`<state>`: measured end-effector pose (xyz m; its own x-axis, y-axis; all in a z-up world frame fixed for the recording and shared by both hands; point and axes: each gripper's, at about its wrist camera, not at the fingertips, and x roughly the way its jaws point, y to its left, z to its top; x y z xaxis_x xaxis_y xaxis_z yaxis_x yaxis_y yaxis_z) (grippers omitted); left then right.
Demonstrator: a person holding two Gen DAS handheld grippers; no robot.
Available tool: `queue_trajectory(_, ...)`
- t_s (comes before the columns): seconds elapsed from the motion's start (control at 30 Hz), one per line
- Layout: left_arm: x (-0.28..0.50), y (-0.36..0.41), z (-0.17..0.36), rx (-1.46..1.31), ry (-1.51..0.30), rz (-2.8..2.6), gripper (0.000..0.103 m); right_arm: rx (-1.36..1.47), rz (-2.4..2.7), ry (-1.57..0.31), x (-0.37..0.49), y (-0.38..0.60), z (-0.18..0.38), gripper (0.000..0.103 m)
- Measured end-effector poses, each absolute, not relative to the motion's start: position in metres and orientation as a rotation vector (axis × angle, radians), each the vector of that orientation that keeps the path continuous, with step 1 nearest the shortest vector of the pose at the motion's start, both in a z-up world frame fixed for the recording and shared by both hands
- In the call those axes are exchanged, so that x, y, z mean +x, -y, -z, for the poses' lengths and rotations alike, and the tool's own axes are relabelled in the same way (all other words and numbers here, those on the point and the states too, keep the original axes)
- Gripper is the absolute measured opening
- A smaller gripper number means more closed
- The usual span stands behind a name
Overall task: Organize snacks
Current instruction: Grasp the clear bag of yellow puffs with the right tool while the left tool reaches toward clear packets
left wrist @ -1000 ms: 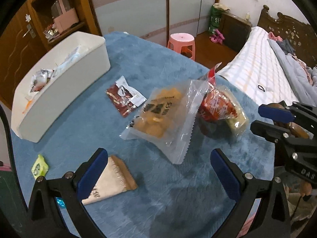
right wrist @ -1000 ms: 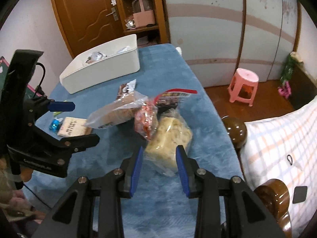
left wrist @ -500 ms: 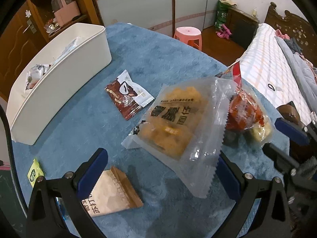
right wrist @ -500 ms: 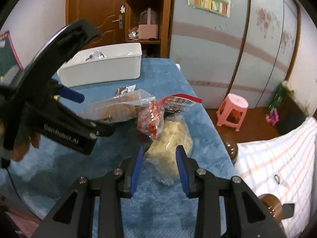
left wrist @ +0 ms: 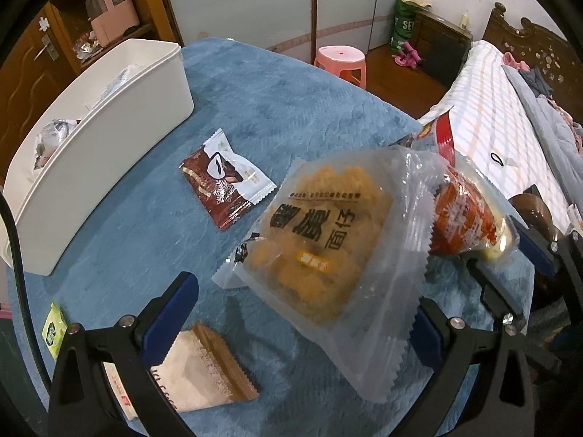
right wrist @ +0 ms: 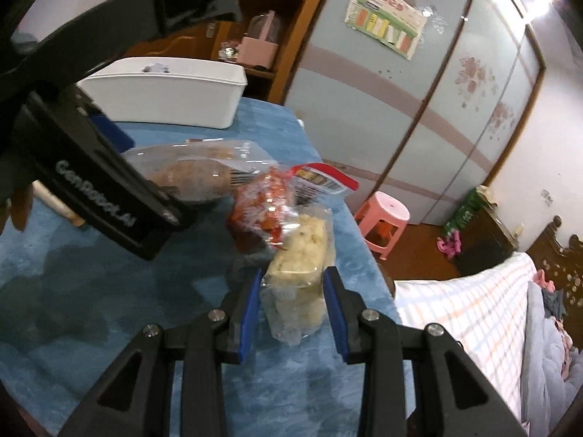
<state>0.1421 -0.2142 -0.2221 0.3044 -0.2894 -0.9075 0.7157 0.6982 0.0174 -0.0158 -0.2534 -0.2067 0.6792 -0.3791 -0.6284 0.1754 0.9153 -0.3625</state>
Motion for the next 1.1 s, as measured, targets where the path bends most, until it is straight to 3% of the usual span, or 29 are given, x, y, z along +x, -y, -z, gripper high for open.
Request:
queue_trajectory(0.33, 0.146, 0.221, 0.228, 0.459, -1.075, 0.693, 0.102, -0.194, 0.359, -0.81, -0.004, 0.278, 0.214, 0.037)
queue_trajectory(0.47, 0.145, 0.222, 0.228, 0.461, -1.068, 0.7, 0.092, -0.173, 0.344, -0.809, -0.003, 0.281, 0.215, 0.039)
queue_trajectory(0.5, 0.145, 0.221, 0.229, 0.459, -1.068, 0.702, 0.084, -0.172, 0.345, -0.809, -0.003, 0.281, 0.215, 0.039)
queue_trajectory(0.6, 0.143, 0.222, 0.228, 0.455, -1.064, 0.706, 0.073, -0.146, 0.344, -0.81, -0.002, 0.286, 0.215, 0.031)
queue_trajectory(0.7, 0.139, 0.22, 0.225, 0.471, -1.033, 0.68, 0.062, -0.117, 0.328, -0.807, -0.003, 0.29, 0.214, 0.03)
queue_trajectory(0.93, 0.134, 0.195, 0.206, 0.407, -1.007, 0.631, 0.055, -0.119, 0.275, -0.781, -0.011, 0.281, 0.207, 0.029)
queue_trajectory(1.1, 0.126, 0.16, 0.184, 0.33, -0.991, 0.583, 0.043, -0.178, 0.224, -0.733, -0.017, 0.261, 0.196, 0.029)
